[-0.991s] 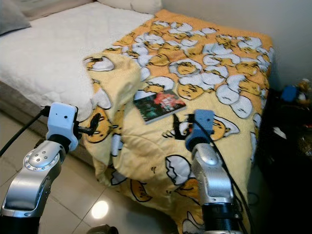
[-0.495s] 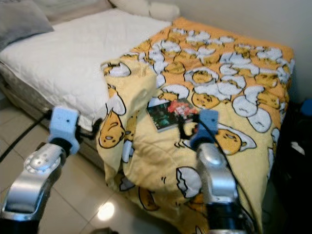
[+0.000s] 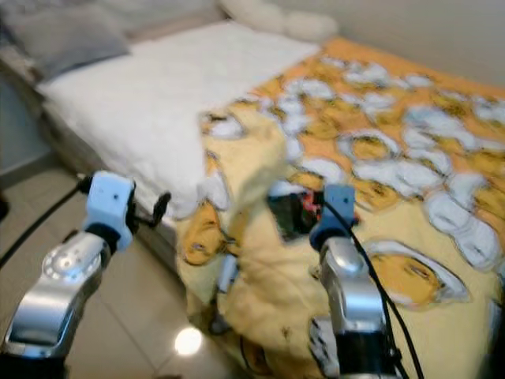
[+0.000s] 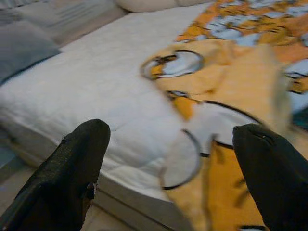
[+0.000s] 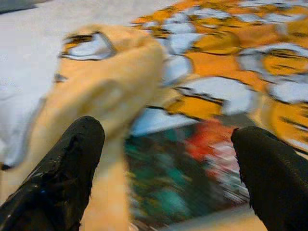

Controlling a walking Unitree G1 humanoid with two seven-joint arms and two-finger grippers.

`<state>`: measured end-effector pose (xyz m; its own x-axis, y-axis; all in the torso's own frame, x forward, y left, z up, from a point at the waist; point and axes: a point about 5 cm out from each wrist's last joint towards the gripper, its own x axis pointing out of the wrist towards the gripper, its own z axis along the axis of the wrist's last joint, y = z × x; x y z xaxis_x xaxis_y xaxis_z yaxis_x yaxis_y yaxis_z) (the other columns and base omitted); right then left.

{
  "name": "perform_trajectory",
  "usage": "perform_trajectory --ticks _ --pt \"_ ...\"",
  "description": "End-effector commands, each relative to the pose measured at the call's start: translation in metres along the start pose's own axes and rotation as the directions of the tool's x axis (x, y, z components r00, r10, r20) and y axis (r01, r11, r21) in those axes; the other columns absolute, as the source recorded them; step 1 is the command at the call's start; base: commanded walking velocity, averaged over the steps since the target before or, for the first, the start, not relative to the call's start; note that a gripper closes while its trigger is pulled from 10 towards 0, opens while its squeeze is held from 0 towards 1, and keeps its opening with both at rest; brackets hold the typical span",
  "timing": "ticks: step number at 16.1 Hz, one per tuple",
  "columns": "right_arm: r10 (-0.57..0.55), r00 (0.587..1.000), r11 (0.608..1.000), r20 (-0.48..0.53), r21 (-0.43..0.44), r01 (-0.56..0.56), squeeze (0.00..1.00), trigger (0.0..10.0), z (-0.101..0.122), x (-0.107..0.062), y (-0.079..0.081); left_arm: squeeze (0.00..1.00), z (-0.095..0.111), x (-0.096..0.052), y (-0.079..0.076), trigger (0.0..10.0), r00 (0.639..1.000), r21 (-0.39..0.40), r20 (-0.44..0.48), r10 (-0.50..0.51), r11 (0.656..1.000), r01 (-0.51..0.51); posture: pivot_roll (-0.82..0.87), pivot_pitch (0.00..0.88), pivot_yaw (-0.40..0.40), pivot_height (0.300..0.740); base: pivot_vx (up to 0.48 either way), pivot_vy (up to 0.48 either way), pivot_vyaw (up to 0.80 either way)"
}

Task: Clean up the room

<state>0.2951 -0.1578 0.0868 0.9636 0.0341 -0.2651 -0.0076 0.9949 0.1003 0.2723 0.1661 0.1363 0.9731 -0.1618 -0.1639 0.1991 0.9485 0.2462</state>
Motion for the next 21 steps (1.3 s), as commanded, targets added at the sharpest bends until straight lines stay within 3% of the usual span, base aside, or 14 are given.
perform_trajectory --ticks 1,3,4,5,6,8,9,12,13,15,18,20,21 --pt "0.025 1.000 0.999 -0.011 0.022 -0.025 0.00 10.0 0.001 0.002 0.004 0.00 -0.002 -0.002 0.004 10.0 1.000 0.023 -0.014 0.018 1.000 -0.017 0.01 0.000 -0.050 0.740 0.000 0.000 0.00" --pt "0.064 0.995 0.998 -0.081 0.020 -0.063 0.00 10.0 -0.007 0.002 -0.002 0.00 -0.002 -0.004 0.001 10.0 1.000 0.034 -0.009 0.005 0.999 -0.004 0.02 0.000 -0.056 0.740 0.000 0.000 0.00" --pt "0.086 0.991 0.996 -0.100 0.045 -0.082 0.76 10.0 -0.010 0.004 -0.006 0.00 -0.002 -0.005 -0.003 10.0 0.999 0.046 -0.008 -0.034 0.998 0.035 0.01 0.000 -0.058 0.740 0.000 0.000 0.00" --pt "0.087 0.991 0.995 -0.105 0.051 -0.082 0.76 10.0 -0.011 0.005 -0.007 0.00 -0.002 -0.006 -0.005 10.0 0.999 0.048 -0.008 -0.047 0.998 0.048 0.01 0.000 -0.058 0.740 0.000 0.000 0.00" --pt "0.075 0.989 0.993 -0.124 0.099 -0.063 1.00 10.0 -0.015 0.009 -0.013 0.00 -0.004 -0.007 -0.010 10.0 0.994 0.081 -0.021 -0.107 0.991 0.108 0.01 0.000 -0.057 0.740 0.000 0.000 0.00" --pt "0.055 0.985 0.976 -0.162 0.218 -0.019 1.00 10.0 -0.017 0.021 -0.022 0.00 -0.007 -0.007 -0.018 10.0 0.969 0.103 -0.051 -0.243 0.964 0.247 0.01 0.000 -0.055 0.740 0.000 0.000 0.00" --pt "0.052 0.981 0.958 -0.189 0.288 0.005 1.00 10.0 -0.018 0.028 -0.027 0.00 -0.008 -0.009 -0.024 10.0 0.940 0.114 -0.076 -0.332 0.934 0.339 0.00 0.000 -0.060 0.740 0.000 0.000 0.00" --pt "0.040 0.967 0.919 -0.250 0.390 0.062 1.00 10.0 -0.020 0.041 -0.037 0.00 -0.006 -0.014 -0.031 10.0 0.875 0.118 -0.109 -0.471 0.868 0.482 0.03 0.000 -0.085 0.740 0.000 0.000 0.00" --pt "0.048 0.963 0.893 -0.267 0.444 0.079 0.00 10.0 -0.020 0.046 -0.039 0.00 -0.002 -0.019 -0.032 10.0 0.847 0.113 -0.108 -0.520 0.840 0.530 0.04 0.000 -0.076 0.740 0.000 0.000 0.00" --pt "0.034 0.957 0.851 -0.288 0.510 0.123 0.00 10.0 -0.021 0.051 -0.039 0.00 -0.001 -0.026 -0.028 10.0 0.827 0.131 -0.121 -0.549 0.817 0.562 0.08 0.000 -0.075 0.740 0.000 0.000 0.00" --pt "0.015 0.959 0.822 -0.283 0.550 0.149 0.00 10.0 -0.022 0.053 -0.037 0.00 0.006 -0.033 -0.025 10.0 0.815 0.122 -0.134 -0.563 0.807 0.578 0.12 0.000 -0.085 0.740 0.000 0.000 0.00" --pt "0.007 0.967 0.843 -0.254 0.521 0.131 0.00 10.0 -0.023 0.055 -0.033 0.00 0.009 -0.040 -0.022 10.0 0.800 0.087 -0.147 -0.581 0.798 0.596 0.14 0.000 -0.077 0.740 0.000 0.000 0.00" --pt "0.004 0.971 0.828 -0.240 0.545 0.131 0.00 10.0 -0.021 0.057 -0.030 0.00 0.011 -0.042 -0.022 10.0 0.798 0.094 -0.142 -0.585 0.795 0.600 0.13 0.000 -0.071 0.740 0.000 0.000 0.00"
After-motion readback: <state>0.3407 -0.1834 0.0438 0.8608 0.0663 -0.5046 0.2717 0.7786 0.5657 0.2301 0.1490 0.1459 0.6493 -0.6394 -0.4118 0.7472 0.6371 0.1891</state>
